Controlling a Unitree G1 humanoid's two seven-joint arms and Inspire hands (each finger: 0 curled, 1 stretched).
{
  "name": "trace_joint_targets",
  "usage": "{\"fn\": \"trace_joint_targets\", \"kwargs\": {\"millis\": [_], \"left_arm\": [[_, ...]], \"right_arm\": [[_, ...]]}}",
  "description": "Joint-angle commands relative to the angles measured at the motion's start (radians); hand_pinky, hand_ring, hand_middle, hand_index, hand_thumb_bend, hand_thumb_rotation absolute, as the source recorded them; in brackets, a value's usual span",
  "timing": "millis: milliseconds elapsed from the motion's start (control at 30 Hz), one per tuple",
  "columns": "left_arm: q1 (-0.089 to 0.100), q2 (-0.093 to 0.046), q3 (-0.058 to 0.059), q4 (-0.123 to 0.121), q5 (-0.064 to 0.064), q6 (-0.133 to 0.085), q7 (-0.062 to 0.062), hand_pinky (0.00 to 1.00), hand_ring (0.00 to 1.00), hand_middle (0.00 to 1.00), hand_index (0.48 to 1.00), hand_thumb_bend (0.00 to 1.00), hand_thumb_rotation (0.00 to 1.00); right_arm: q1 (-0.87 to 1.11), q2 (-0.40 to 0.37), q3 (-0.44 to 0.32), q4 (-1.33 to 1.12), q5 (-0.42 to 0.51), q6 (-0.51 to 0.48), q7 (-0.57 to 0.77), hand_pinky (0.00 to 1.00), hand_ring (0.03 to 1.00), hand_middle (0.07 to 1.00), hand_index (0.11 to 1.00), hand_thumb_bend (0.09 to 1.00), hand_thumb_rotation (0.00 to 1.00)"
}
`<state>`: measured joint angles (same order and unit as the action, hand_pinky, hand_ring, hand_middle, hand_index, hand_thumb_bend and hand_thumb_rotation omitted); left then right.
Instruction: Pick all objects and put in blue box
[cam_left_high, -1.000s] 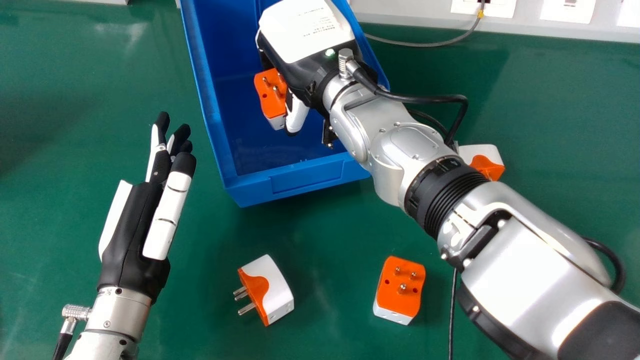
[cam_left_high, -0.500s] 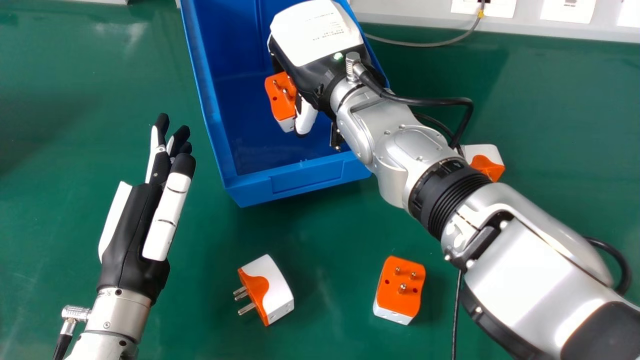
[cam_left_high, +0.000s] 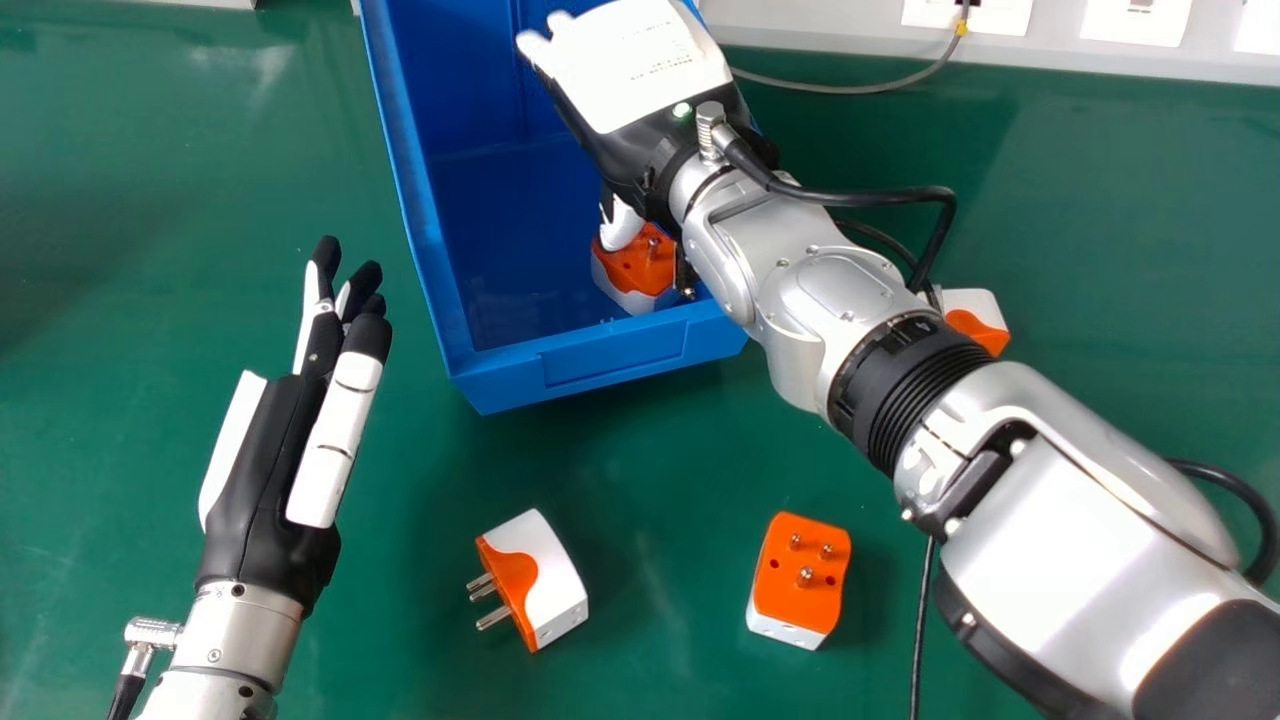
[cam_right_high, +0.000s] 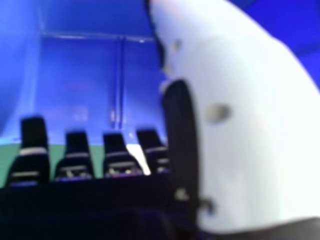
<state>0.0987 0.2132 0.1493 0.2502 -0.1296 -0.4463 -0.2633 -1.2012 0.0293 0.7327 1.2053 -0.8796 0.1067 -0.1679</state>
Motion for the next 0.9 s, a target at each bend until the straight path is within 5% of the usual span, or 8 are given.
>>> {"fn": "trace_joint_targets", "kwargs": {"millis": [0, 667, 867], "left_arm": [[0.003, -0.003, -0.001, -0.027, -0.008, -0.007, -0.006, 1.0, 1.0, 1.0, 1.0, 0.64, 0.97], [-0.016, 0.008, 0.001, -0.009, 0.005, -0.002, -0.002, 1.0, 1.0, 1.0, 1.0, 0.66, 0.97], [-0.04, 0.011, 0.001, 0.01, 0.001, 0.008, -0.007, 1.0, 1.0, 1.0, 1.0, 0.64, 0.97]], "right_arm": [[-0.008, -0.013, 0.007, -0.027, -0.012, 0.009, -0.006, 0.93, 0.993, 0.994, 0.993, 0.419, 0.0], [0.124, -0.085, -0.027, -0.32, -0.003, 0.061, 0.0, 0.93, 1.0, 1.0, 1.0, 0.402, 0.0], [0.28, -0.149, -0.045, -0.633, -0.032, 0.134, 0.053, 0.91, 0.995, 1.0, 1.0, 0.543, 0.11]]}}
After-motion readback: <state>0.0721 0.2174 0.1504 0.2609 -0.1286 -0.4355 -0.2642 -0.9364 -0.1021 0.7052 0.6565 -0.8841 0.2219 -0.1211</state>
